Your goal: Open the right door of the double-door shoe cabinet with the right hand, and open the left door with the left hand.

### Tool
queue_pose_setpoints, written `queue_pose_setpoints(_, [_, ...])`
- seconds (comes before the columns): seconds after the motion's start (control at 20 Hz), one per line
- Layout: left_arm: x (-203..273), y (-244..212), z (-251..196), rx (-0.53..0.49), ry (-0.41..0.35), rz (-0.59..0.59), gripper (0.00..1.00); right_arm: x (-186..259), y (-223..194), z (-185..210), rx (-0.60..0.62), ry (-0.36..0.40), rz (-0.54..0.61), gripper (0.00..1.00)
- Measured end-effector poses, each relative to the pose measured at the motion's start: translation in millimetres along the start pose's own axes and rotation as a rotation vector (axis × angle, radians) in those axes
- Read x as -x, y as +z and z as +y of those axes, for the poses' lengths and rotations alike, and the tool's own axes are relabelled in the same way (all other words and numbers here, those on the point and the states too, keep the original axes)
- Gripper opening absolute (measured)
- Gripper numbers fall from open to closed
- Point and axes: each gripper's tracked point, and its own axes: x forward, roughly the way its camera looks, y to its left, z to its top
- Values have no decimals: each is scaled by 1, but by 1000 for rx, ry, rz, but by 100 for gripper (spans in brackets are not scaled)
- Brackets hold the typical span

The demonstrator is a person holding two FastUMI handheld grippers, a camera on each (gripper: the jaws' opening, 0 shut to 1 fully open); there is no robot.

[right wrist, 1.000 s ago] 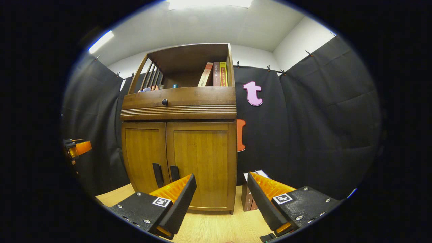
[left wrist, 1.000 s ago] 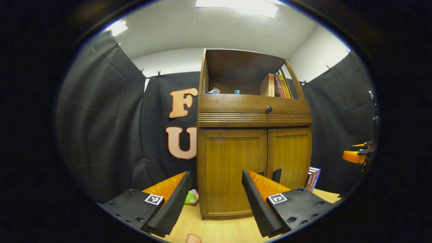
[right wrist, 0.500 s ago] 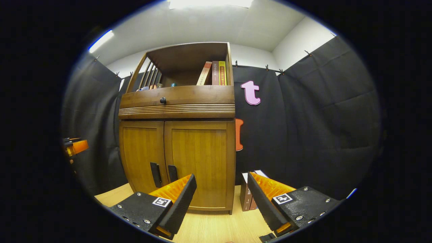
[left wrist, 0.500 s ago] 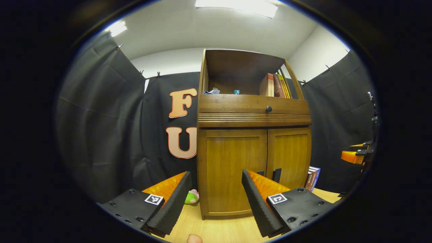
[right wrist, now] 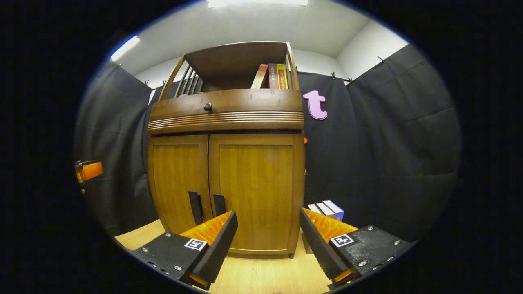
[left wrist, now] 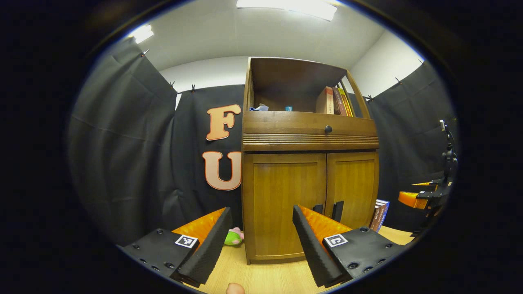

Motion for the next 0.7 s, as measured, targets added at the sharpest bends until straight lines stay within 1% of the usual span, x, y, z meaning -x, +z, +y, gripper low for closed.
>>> queue_pose_setpoints(0.3, [-2,-6,9,-5,8,12,95,-38,-22,51,-26,80,19,94])
queue_pose_setpoints(0.5, [-4,-7,19,-10,16,16,95,-71,-42,80,-21,97,39,94])
queue_pose_setpoints(0.65, [-6,-7,30,-14,45,13,95,-93,-57,101,-39,117,62,94])
queue_pose_setpoints(0.7, [-7,-8,32,-20,49,16,96,-100,-61,106,-42,120,68,94])
